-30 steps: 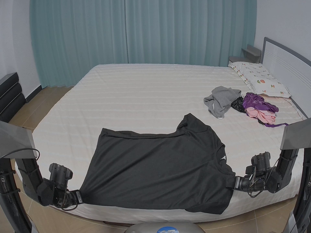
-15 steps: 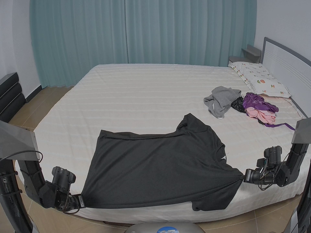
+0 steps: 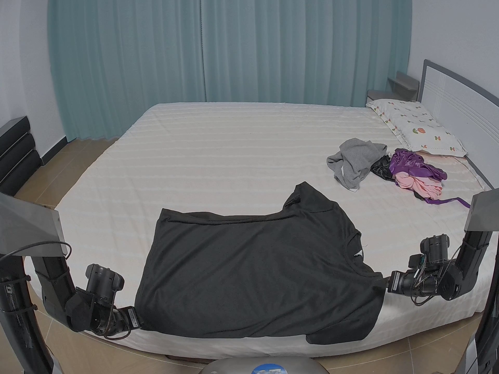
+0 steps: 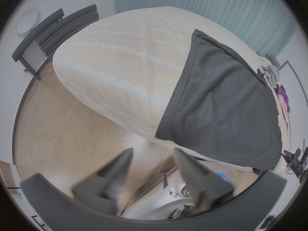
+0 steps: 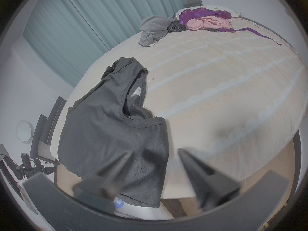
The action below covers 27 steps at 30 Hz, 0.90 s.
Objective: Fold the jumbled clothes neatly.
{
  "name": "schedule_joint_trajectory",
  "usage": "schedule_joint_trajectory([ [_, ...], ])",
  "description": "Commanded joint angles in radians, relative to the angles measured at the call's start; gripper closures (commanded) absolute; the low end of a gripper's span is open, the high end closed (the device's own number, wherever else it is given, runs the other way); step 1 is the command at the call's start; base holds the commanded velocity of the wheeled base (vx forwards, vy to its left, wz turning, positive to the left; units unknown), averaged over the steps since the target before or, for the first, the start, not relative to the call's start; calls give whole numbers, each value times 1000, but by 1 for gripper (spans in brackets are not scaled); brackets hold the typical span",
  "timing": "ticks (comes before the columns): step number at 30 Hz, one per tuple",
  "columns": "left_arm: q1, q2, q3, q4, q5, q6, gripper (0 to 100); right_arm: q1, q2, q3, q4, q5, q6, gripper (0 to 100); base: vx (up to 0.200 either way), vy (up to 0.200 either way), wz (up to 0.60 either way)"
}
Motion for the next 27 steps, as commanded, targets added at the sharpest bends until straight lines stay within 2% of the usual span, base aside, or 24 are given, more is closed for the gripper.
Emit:
schedule_joint_trajectory([
  [1,9,-26,-14,-2,-24,-12,0,1,-15,-1,-6,25,32,0,0,0,0],
  [2,9,-26,-14,-2,-24,-12,0,1,-15,-1,-6,25,32,0,0,0,0],
  [3,20,-68,-23,0,-43,-34,0,4,-39,2,-5,50,96,0,0,0,0],
  [4,20,-68,-23,0,-43,-34,0,4,-39,2,-5,50,96,0,0,0,0],
  [5,35,-98,-35,1,-61,-43,0,18,-56,6,-6,67,151,0,0,0,0],
  [13,73,-151,-66,-8,-130,-49,0,36,-96,6,-20,90,297,0,0,0,0],
  [20,75,-149,-100,-22,-132,-144,0,36,-107,6,-20,91,354,0,0,0,0],
  [23,73,-140,-100,-20,-132,-149,0,38,-110,10,-20,96,355,0,0,0,0],
  [27,75,-137,-100,-20,-135,-149,0,38,-111,11,-20,96,363,0,0,200,0],
])
